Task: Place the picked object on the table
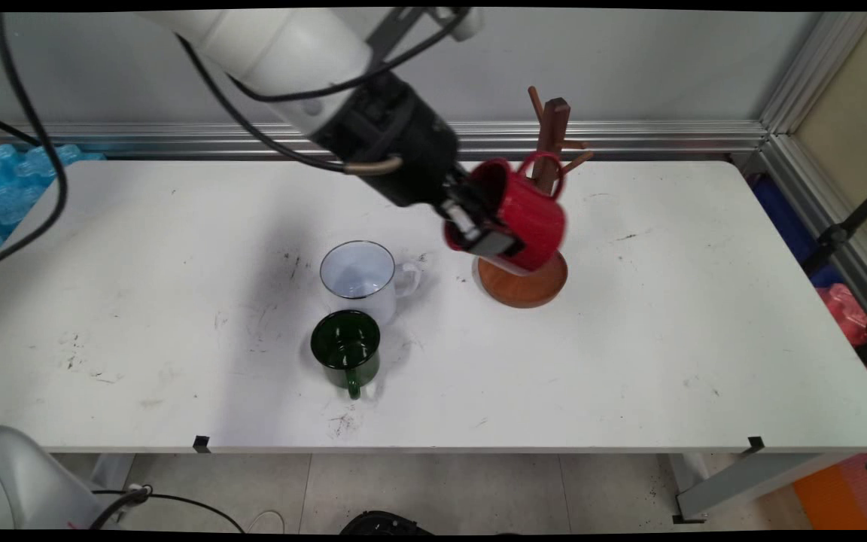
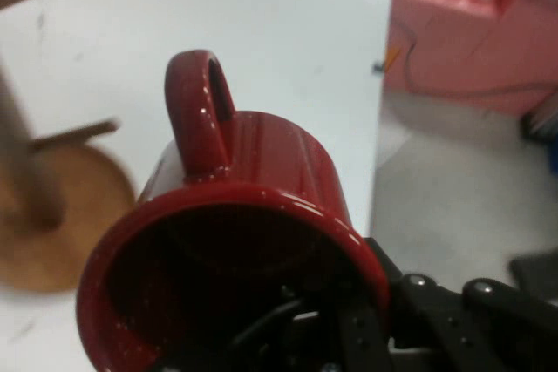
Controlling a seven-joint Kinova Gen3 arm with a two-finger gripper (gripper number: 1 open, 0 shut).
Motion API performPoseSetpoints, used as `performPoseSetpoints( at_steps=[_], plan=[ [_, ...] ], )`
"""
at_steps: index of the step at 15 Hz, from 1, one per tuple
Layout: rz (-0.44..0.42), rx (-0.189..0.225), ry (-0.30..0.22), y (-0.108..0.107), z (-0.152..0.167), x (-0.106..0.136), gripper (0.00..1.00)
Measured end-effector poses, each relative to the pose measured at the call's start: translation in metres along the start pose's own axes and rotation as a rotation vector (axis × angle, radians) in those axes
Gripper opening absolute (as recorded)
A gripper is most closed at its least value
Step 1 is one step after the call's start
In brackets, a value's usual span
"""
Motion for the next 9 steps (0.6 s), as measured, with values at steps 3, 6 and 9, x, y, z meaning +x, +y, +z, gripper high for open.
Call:
performPoseSetpoints(
  at_steps=[3,6,9],
  plan=[
    [0.035,0.069,-0.06,-0.012,-0.024,-0.006,0.0],
    [0.055,0.146,-0.116,-0.032,-0.046,-0.011,0.0],
    [0.068,0.227,-0.164,-0.058,-0.064,-0.014,0.0]
  ],
)
